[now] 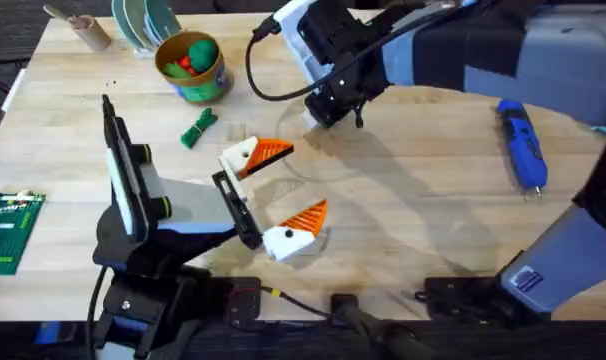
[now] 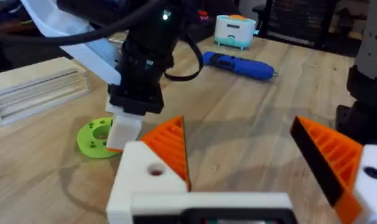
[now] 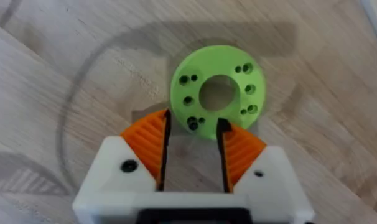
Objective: Pick up the gripper from the table and insert it into the empty holder that is missing its gripper. Then pick up a screw, insert it into the mounting hole, and use the screwdriver to tighten it. Finally, clean up the table by picking up the vegetable and placing it into the bucket.
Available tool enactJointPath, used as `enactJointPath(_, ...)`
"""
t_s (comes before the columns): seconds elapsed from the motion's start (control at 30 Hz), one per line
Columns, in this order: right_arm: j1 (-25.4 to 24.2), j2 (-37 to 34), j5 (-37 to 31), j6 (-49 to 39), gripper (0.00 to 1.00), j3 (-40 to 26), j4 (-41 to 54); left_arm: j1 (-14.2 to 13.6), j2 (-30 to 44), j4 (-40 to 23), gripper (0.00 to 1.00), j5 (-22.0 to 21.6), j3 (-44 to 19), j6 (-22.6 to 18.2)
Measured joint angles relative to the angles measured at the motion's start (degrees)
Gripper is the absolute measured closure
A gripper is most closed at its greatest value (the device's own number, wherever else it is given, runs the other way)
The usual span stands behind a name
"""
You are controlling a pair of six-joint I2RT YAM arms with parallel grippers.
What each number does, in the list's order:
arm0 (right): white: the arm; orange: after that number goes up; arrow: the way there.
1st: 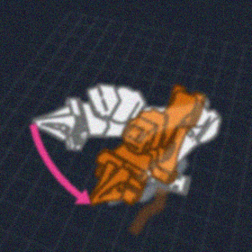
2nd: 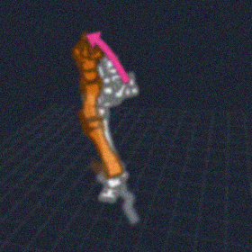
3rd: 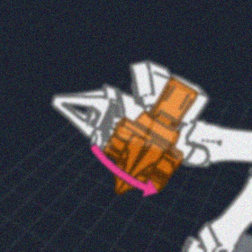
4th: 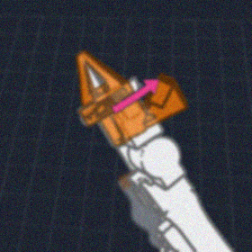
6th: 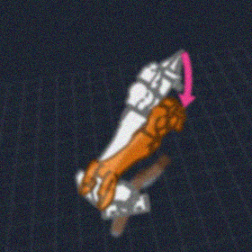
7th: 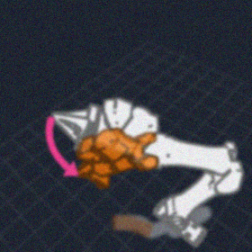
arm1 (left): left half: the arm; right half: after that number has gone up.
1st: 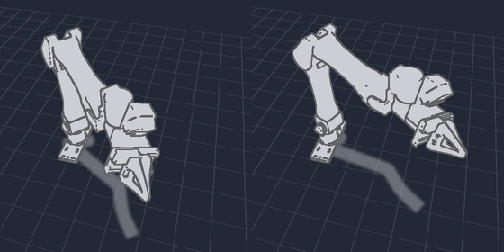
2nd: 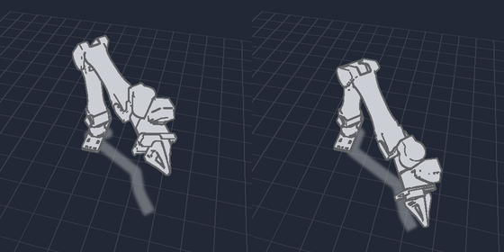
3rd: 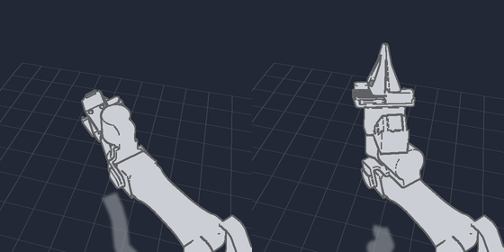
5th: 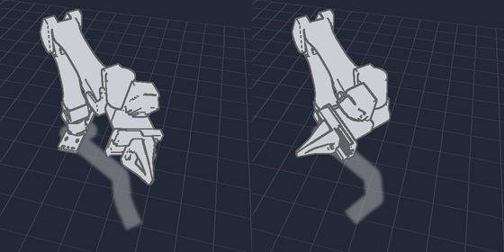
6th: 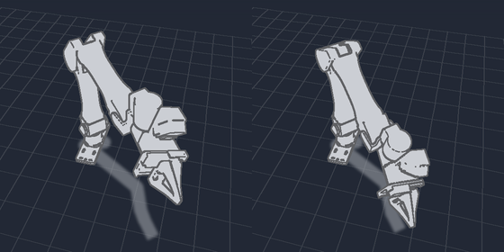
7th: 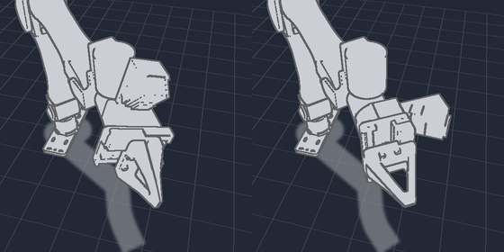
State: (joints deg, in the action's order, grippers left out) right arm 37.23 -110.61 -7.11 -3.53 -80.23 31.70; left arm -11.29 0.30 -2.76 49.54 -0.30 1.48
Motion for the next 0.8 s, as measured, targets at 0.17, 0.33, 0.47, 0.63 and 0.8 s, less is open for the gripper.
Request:
enactJointPath(0.17, 0.0, -0.28, -0.17, -0.02, 0.59, -0.02, -0.44, 0.0, 0.01, -0.02, 0.008, 0.0, 0.0, 0.0)
enactJointPath(0.33, 0.0, -0.63, -0.2, -0.59, 0.673, -0.18, -0.48, 0.0, 0.0, -0.02, 0.008, 0.0, 0.0, 0.0)
enactJointPath(0.47, 0.0, -1.08, -0.44, -1.27, 0.734, -0.57, -0.48, 0.0, 0.0, -0.02, 0.008, 0.0, 0.0, 0.0)
enactJointPath(0.63, 0.0, -1.16, -0.63, -1.49, 0.776, -0.68, -0.46, 0.0, 0.0, -0.02, 0.009, -0.02, -0.02, 0.0)
enactJointPath(0.8, 0.0, -1.16, -0.85, -1.71, 0.85, -0.7, -0.46, 0.0, 0.0, -0.02, 0.008, -0.04, 0.0, 0.0)
